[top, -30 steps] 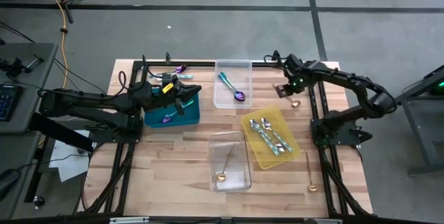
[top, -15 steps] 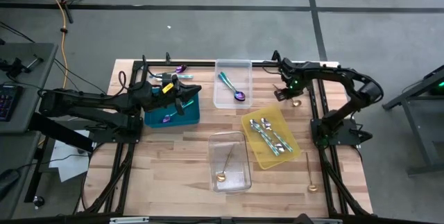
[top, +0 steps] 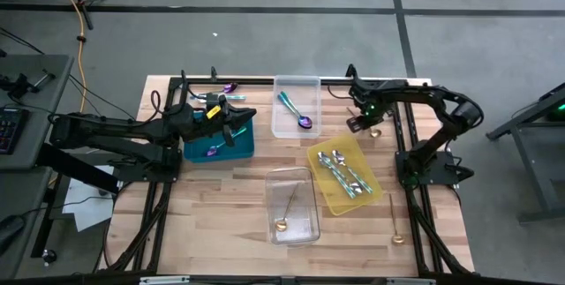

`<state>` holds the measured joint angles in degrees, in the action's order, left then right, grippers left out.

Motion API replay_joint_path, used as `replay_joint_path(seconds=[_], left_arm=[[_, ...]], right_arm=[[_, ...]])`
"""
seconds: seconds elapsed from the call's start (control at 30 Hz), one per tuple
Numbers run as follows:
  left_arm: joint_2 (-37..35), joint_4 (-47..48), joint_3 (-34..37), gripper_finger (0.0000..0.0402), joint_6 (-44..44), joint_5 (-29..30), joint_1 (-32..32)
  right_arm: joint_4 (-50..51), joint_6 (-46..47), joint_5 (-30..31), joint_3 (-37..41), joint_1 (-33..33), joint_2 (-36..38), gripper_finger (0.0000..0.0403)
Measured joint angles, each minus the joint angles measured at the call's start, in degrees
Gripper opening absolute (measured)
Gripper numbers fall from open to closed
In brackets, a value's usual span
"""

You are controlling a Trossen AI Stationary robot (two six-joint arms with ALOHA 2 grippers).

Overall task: Sort silverware by color (type)
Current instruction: Put the gold spoon into the transparent bin

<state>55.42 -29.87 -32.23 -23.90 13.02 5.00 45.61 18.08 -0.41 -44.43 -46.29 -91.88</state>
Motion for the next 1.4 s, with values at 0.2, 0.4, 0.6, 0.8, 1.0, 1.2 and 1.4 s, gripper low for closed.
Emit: replay_joint_path(seconds=[0.2,0.4,0.6,0.8,1.0,1.2,1.4], left_arm=[[0.0,0.0,0.0,0.0,0.01,0.0,0.01],[0.0,0.01,0.0,0.0,0.03,0.0,0.01],[0.0,0.02,0.0,0.0,0.07,0.0,0.02],[0.0,0.02,0.0,0.0,0.48,0.0,0.02],[0.01,0.03,0.0,0.0,0.53,0.0,0.02],[0.01,0.02,0.0,0.0,0.55,0.02,0.02],[0.0,0.02,0.0,0.0,0.53,0.02,0.02]], right_arm=[[1.71,-0.41,0.76,-0.02,1.58,-0.08,0.0027],[2.31,-0.39,1.52,0.08,2.64,0.16,0.0011],[5.86,-0.3,0.44,0.91,3.95,5.96,0.0004],[5.96,2.66,0.99,0.66,6.62,18.79,0.0003],[1.68,10.78,0.79,0.5,13.34,33.48,0.0002],[-10.51,16.96,0.57,0.46,24.31,43.05,0.0001],[-26.68,13.81,2.4,0.44,34.76,44.5,0.0001]])
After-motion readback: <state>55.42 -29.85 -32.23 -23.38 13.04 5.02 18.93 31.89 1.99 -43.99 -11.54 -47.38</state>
